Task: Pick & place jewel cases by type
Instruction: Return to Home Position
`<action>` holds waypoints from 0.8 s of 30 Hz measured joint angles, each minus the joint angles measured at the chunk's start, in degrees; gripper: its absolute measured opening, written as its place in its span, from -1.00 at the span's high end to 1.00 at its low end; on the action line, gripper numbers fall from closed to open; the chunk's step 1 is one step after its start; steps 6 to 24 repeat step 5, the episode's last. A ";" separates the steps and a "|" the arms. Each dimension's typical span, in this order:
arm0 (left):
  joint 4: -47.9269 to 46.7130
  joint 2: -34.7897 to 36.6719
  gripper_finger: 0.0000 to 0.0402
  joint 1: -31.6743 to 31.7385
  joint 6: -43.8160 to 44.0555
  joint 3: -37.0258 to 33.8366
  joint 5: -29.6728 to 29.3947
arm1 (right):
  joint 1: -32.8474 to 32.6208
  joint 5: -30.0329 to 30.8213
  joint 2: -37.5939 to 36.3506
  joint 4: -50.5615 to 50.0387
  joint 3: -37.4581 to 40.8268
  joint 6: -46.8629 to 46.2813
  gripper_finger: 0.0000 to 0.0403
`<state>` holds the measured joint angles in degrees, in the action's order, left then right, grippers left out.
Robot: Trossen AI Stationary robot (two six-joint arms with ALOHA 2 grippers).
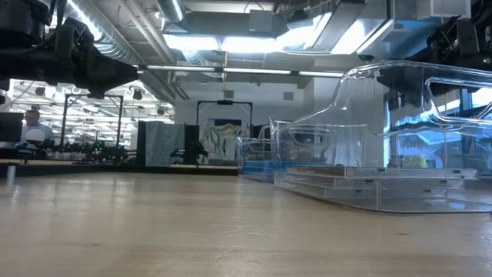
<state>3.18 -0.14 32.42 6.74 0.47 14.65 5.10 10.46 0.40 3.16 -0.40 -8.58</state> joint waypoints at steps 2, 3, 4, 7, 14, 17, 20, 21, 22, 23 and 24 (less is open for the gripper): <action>0.00 0.00 0.42 -0.01 0.01 0.00 -0.01 | 0.01 0.00 0.00 0.01 0.00 0.01 0.31; 0.00 0.00 0.42 0.00 0.00 0.00 0.00 | 0.00 0.00 0.00 0.00 0.00 0.02 0.31; 0.00 0.00 0.42 -0.02 0.00 0.00 0.00 | 0.00 0.00 0.00 0.02 0.00 0.00 0.31; 0.00 0.00 0.42 0.00 0.01 0.00 -0.01 | 0.02 0.00 0.00 0.02 0.00 0.00 0.31; 0.00 0.00 0.42 0.00 0.01 0.00 -0.01 | 0.02 0.00 0.00 0.02 0.00 0.00 0.31; 0.00 0.00 0.42 0.00 0.01 0.00 -0.01 | 0.02 0.00 0.00 0.02 0.00 0.00 0.31; 0.00 0.00 0.42 0.00 0.01 0.00 -0.01 | 0.02 0.00 0.00 0.02 0.00 0.00 0.31; 0.00 0.00 0.42 0.00 0.01 0.00 -0.01 | 0.02 0.00 0.00 0.02 0.00 0.00 0.31; 0.00 0.00 0.42 0.00 0.01 0.00 -0.01 | 0.02 0.00 0.00 0.02 0.00 0.00 0.31; 0.00 0.00 0.42 0.00 0.01 0.00 -0.01 | 0.02 0.00 0.00 0.02 0.00 0.00 0.31; 0.00 0.00 0.42 0.00 0.01 0.00 -0.01 | 0.02 0.00 0.00 0.02 0.00 0.00 0.31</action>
